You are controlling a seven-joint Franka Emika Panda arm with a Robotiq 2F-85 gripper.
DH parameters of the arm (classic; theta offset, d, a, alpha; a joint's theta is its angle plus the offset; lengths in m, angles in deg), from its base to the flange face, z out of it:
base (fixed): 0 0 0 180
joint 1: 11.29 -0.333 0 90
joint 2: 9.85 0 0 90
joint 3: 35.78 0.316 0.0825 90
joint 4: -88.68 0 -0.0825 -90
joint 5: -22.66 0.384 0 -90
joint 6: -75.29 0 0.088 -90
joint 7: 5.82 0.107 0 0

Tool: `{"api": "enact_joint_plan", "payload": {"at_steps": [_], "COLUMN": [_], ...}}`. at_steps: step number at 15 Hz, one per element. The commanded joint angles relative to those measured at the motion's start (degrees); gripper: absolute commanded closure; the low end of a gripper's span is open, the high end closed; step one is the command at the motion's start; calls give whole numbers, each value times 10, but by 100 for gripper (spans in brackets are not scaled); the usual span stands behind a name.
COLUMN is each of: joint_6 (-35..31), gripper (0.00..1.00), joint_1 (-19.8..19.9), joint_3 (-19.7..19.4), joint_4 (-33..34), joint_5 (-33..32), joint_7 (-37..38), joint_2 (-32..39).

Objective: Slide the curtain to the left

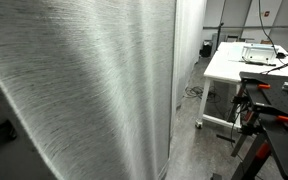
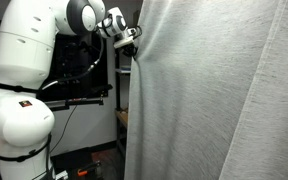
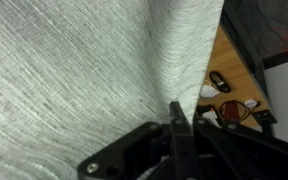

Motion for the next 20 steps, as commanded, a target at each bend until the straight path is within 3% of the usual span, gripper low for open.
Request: {"api": "enact_joint_plan", "payload": {"at_steps": [1, 12, 20], "joint_6": [23, 38, 59], "gripper": [99, 99, 99], "joint_1": [-27, -95, -121], "joint_3": [-8, -13, -29], "joint_4": [41, 76, 96], "joint_5": [-14, -65, -63], "joint_7": [-28, -82, -111], "joint_2": [25, 49, 63]}}
